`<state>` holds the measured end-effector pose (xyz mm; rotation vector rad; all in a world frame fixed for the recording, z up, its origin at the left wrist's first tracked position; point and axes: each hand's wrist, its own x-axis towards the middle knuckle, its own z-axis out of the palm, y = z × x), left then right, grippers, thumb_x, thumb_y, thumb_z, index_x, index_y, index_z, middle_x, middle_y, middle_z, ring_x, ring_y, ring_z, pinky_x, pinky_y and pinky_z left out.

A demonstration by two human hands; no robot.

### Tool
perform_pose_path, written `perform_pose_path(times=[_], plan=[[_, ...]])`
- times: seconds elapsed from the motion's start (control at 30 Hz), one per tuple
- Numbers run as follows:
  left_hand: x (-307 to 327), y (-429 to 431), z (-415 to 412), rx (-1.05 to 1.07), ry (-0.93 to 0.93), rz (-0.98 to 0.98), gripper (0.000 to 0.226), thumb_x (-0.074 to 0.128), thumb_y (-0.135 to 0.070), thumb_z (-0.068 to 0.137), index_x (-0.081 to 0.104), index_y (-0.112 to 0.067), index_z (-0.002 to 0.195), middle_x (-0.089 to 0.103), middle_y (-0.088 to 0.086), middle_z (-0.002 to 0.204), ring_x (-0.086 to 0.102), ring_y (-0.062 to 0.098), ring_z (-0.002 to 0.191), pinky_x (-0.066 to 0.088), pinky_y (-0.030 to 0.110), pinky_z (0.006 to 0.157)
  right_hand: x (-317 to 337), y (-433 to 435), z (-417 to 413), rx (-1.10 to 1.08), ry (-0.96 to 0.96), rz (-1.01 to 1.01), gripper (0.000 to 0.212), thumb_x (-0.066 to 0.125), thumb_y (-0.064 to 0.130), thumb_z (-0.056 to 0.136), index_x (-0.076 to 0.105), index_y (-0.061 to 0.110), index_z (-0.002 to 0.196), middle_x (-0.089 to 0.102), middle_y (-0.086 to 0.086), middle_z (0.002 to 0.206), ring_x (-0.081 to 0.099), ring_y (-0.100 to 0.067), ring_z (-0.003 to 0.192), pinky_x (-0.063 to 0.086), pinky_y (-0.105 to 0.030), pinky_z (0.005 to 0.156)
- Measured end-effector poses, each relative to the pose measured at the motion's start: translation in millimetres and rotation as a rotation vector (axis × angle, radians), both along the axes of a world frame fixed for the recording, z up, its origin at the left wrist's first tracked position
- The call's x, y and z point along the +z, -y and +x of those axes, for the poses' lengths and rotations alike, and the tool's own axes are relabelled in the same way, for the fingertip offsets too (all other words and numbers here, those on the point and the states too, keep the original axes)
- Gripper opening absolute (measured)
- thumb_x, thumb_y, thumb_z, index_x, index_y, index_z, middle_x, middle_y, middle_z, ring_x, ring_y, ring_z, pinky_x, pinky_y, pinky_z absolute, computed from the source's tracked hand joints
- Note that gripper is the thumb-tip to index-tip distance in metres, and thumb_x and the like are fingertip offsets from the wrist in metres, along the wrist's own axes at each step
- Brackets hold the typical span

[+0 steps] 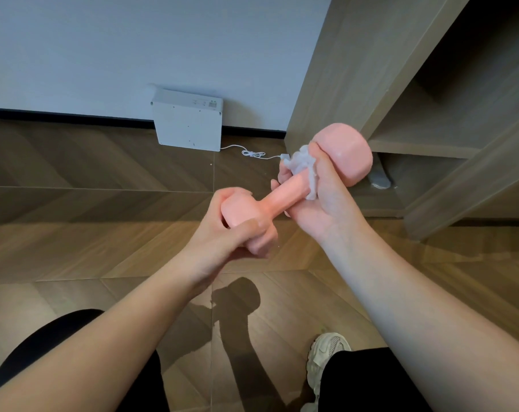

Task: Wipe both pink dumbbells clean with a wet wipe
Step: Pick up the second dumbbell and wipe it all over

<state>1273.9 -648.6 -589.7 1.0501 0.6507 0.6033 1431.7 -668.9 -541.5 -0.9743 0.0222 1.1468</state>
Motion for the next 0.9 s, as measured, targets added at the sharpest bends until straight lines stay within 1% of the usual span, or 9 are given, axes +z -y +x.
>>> perform_pose_path(times=[0.13, 0.2, 0.27, 0.33, 0.47, 0.5, 0.67, 0.8, 0.9], plan=[[-4.2, -2.7, -5.1, 0.099, -0.204, 0.701, 0.071, 0.084, -0.022, 0.062, 0.042, -0.032, 0.118, 0.052, -0.019, 0.107, 0.058, 0.002, 0.096, 0.051, 0.019, 0.077, -2.0, -1.1, -0.8, -0.053, -0.084, -0.058, 0.031, 0.068, 0.032, 0.088, 0.047, 0.017, 0.105, 0.054, -0.004, 0.074, 0.052, -0.014, 0.058, 0.047, -0.033, 0.074], [-9.6, -1.6, -5.6, 0.115, -0.230, 0.973, 0.078, 0.088, -0.022, 0.061, 0.041, -0.028, 0.123, 0.049, -0.011, 0.116, 0.052, 0.005, 0.106, 0.043, 0.014, 0.086, -5.0, -0.3, 0.7, -0.061, -0.113, -0.070, 0.033, 0.065, 0.033, 0.089, 0.043, 0.019, 0.109, 0.052, -0.002, 0.077, 0.048, -0.012, 0.057, 0.042, -0.032, 0.065], [-14.4, 1.3, -3.3, 0.107, -0.225, 1.095, 0.082, 0.090, -0.020, 0.061, 0.041, -0.021, 0.127, 0.047, -0.002, 0.120, 0.049, 0.005, 0.110, 0.039, 0.011, 0.090, -7.4, 1.4, 3.7, -0.077, -0.120, -0.060, 0.035, 0.066, 0.032, 0.089, 0.043, 0.020, 0.112, 0.052, 0.001, 0.095, 0.050, -0.009, 0.061, 0.043, -0.030, 0.064], [-15.4, 2.6, -0.3, 0.073, -0.207, 0.924, 0.086, 0.088, -0.028, 0.060, 0.038, -0.025, 0.130, 0.048, -0.002, 0.123, 0.050, 0.004, 0.112, 0.043, 0.012, 0.088, -6.9, 3.4, 6.8, -0.081, -0.088, -0.049, 0.028, 0.065, 0.028, 0.089, 0.045, 0.019, 0.106, 0.049, 0.000, 0.101, 0.050, -0.008, 0.064, 0.045, -0.028, 0.064], [-9.5, -1.2, 1.5, -0.086, -0.066, -0.041, 0.085, 0.077, -0.049, 0.055, 0.045, -0.025, 0.130, 0.057, 0.007, 0.122, 0.068, 0.013, 0.095, 0.057, 0.033, 0.075, -5.5, 6.6, 5.7, -0.021, 0.011, 0.003, 0.022, 0.063, 0.018, 0.091, 0.044, 0.017, 0.080, 0.040, 0.001, 0.076, 0.042, -0.010, 0.059, 0.041, -0.024, 0.058], [-10.7, -1.5, 2.6, -0.137, -0.036, -0.175, 0.080, 0.077, -0.047, 0.056, 0.050, -0.021, 0.126, 0.060, 0.011, 0.120, 0.069, 0.017, 0.088, 0.057, 0.036, 0.070, -6.5, 7.3, 4.6, -0.016, 0.028, 0.012, 0.023, 0.064, 0.017, 0.090, 0.045, 0.017, 0.078, 0.040, 0.001, 0.073, 0.042, -0.010, 0.060, 0.041, -0.024, 0.059], [-11.8, 0.0, 7.1, -0.142, 0.027, -0.231, 0.045, 0.075, -0.038, 0.058, 0.064, -0.017, 0.096, 0.064, 0.012, 0.089, 0.065, 0.022, 0.074, 0.058, 0.038, 0.063, -8.4, 14.1, -1.9, 0.116, 0.132, 0.135, 0.017, 0.068, 0.009, 0.083, 0.055, 0.018, 0.090, 0.059, 0.002, 0.081, 0.058, -0.012, 0.074, 0.047, -0.032, 0.074], [-9.3, -3.2, 3.9, -0.118, 0.033, -0.239, 0.063, 0.074, -0.037, 0.057, 0.058, -0.011, 0.111, 0.063, 0.016, 0.097, 0.064, 0.027, 0.081, 0.058, 0.038, 0.062, -10.1, 23.6, 1.6, 0.313, 0.149, 0.240, 0.031, 0.068, 0.018, 0.080, 0.063, 0.019, 0.110, 0.073, 0.002, 0.105, 0.069, -0.017, 0.098, 0.053, -0.037, 0.081], [-5.5, -2.3, 4.2, -0.138, 0.052, -0.246, 0.062, 0.074, -0.037, 0.057, 0.057, -0.010, 0.110, 0.061, 0.018, 0.099, 0.062, 0.028, 0.081, 0.057, 0.037, 0.061, -8.4, 23.0, 3.4, 0.326, 0.156, 0.235, 0.040, 0.073, 0.021, 0.074, 0.062, 0.018, 0.112, 0.074, 0.003, 0.101, 0.071, -0.016, 0.095, 0.055, -0.036, 0.079]])
